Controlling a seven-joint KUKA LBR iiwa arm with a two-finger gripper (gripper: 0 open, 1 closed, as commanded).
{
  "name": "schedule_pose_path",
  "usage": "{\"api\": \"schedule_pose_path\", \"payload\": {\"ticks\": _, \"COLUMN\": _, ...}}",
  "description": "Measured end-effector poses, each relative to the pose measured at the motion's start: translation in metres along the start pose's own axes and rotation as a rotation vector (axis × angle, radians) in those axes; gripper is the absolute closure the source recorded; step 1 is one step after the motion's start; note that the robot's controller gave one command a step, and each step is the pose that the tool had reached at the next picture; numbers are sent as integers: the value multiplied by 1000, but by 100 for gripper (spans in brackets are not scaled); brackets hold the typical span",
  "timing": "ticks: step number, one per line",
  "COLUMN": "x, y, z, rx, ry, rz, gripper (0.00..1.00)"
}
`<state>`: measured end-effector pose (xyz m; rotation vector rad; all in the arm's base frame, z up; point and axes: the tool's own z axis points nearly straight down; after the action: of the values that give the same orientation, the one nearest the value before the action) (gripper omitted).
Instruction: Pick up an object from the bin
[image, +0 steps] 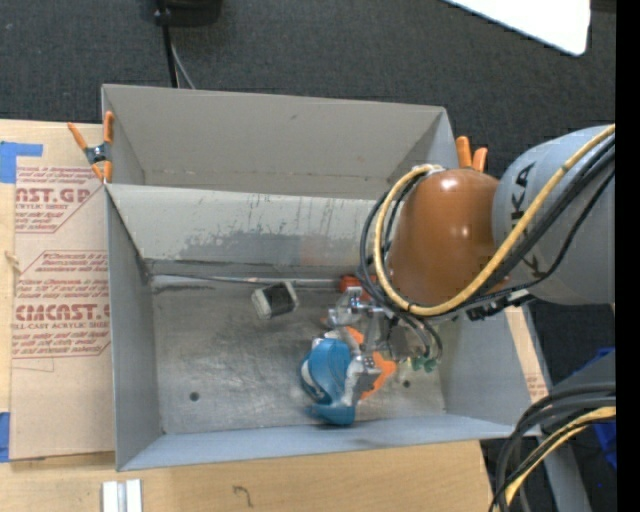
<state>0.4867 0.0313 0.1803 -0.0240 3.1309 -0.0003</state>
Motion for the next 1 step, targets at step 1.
{"api": "schedule_pose_path", "payload": {"ticks": 1, "x": -18, "y": 14, "z": 93, "rx": -24, "ry": 0, "rz": 56, "gripper": 100}}
